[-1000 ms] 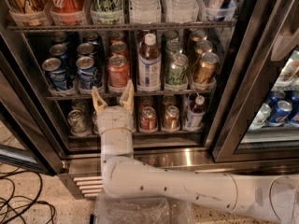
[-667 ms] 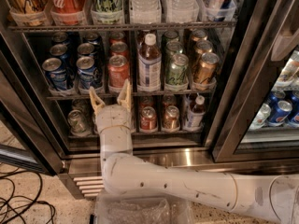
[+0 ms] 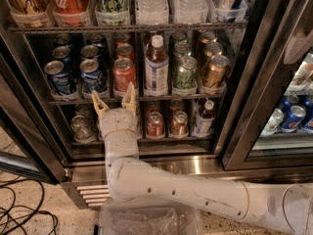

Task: Pick coke can from middle shelf of fridge

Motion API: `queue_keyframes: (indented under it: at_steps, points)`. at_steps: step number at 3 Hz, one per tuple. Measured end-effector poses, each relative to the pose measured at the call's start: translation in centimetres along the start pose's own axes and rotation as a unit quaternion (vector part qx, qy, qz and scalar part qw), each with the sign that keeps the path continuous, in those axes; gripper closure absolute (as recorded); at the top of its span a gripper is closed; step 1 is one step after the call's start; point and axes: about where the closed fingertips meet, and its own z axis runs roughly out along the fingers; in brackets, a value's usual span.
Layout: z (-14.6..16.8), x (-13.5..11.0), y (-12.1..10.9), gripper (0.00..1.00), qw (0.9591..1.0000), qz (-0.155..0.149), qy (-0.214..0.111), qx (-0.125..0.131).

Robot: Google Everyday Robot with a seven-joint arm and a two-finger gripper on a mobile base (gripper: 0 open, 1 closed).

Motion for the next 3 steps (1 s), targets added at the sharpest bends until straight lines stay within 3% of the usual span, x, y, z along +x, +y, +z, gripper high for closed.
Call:
queue_keyframes:
  at_steps: [2, 3]
  points:
    - [0.6, -1.6, -2.2, 0.4, 0.998, -0.002, -0.033, 0.053]
    - [0.6, -2.1, -2.9, 0.4, 0.9968, -0.003, -0.042, 0.068]
